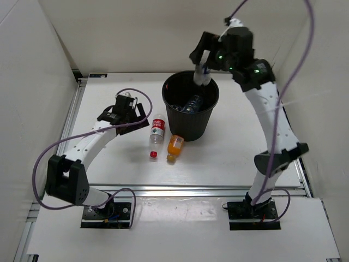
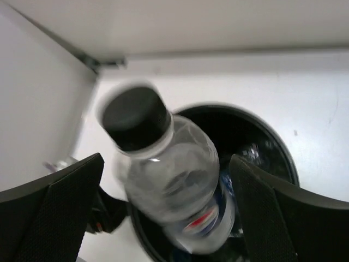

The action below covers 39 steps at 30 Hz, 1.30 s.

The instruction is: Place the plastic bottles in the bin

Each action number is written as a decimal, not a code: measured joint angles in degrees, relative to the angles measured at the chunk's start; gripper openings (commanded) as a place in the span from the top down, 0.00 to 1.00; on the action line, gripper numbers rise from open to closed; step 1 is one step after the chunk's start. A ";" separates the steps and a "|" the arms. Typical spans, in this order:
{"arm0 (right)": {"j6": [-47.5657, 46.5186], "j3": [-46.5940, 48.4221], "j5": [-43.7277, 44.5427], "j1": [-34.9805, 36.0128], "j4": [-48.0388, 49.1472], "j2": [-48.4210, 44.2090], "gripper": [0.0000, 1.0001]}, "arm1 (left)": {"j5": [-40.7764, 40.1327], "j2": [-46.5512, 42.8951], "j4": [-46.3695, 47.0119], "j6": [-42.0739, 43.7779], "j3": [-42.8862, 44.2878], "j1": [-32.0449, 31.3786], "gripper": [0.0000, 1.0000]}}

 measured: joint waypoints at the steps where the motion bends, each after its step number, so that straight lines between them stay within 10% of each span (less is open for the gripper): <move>1: -0.44 0.44 0.07 0.76 -1.11 2.25 0.00 | 0.02 1.42 0.61 0.22 0.68 -0.50 0.00; 20: -2.45 -19.96 -1.09 -3.65 -8.96 -12.28 0.00 | 1.42 21.59 8.55 2.29 9.35 -6.19 0.00; 34: -3.76 -27.45 -1.42 -3.65 -9.14 -14.91 0.00 | 3.93 22.58 12.61 1.38 5.92 -6.08 0.47; 39: -4.07 -27.47 -0.81 -3.65 -9.18 -15.80 0.00 | 0.94 15.30 7.48 1.62 1.92 -5.92 0.50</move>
